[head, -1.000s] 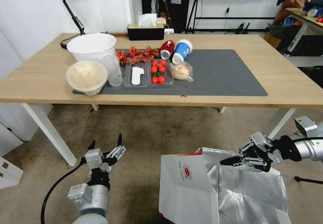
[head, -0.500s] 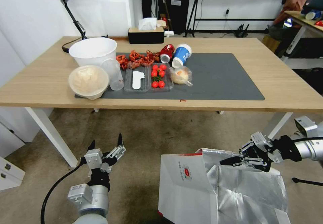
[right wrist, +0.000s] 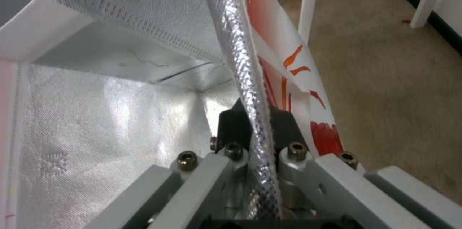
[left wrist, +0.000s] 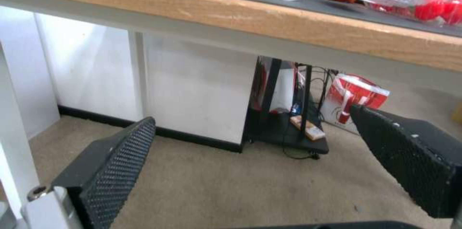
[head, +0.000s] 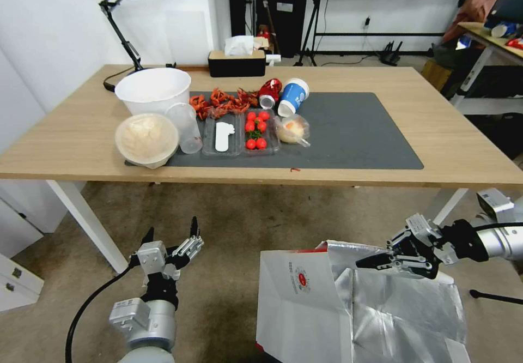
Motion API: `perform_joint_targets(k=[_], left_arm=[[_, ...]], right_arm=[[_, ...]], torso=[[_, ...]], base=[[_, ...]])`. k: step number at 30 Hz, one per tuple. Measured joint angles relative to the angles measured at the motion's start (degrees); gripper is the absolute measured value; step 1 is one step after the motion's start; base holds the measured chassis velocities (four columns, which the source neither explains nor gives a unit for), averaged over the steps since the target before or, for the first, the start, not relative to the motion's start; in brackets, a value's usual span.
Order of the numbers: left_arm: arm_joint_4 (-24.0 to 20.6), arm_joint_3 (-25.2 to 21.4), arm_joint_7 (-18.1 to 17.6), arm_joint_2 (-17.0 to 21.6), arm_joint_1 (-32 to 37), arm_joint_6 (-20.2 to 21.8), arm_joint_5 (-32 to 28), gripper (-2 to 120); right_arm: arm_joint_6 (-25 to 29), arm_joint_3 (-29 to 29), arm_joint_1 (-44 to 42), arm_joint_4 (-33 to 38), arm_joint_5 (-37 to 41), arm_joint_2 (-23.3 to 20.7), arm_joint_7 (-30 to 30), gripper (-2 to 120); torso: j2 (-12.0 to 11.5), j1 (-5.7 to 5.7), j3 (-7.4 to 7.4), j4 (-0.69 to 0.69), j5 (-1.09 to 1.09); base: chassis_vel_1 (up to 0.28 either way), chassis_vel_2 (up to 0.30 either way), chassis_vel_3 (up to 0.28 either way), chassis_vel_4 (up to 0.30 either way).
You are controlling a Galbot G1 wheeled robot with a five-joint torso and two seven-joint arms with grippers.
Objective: Pick up the food delivery bag from the floor and place it on the table.
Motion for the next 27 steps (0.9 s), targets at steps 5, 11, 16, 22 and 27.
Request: perform_joint_targets(k=[5,11,16,22,27], left_arm=[[0.0,0.0,0.0,0.0,0.0,0.0,0.0,100],[0.0,0.0,0.0,0.0,0.1,0.0,0.0,100],[0.0,0.0,0.0,0.0,0.1,0.0,0.0,100],[-0.1,0.0,0.0,0.0,0.2,0.0,0.0,100],[-0.1,0.0,0.0,0.0,0.3,0.0,-0.1,100]], right_arm=[[0.0,0.0,0.0,-0.1,0.0,0.0,-0.3,0],[0.0,-0.1,0.0,-0.1,0.0,0.2,-0.3,0],[0.0,-0.1,0.0,0.0,0.0,0.3,-0.3,0],[0.0,-0.1,0.0,0.0,0.0,0.3,-0.3,0],[0.0,-0.1,0.0,0.0,0.0,0.3,-0.3,0]], torso=[[1.3,0.55,0.75,0.00,0.00],[2.5,1.04,1.44,0.00,0.00],[4.0,1.71,2.28,0.01,0.00],[5.4,2.28,3.11,-0.01,0.00],[6.6,2.80,3.85,0.00,0.00]], base=[[0.000,0.000,0.000,0.000],[0.000,0.000,0.000,0.000],[0.000,0.000,0.000,0.000],[0.000,0.000,0.000,0.000],[0.000,0.000,0.000,0.000]])
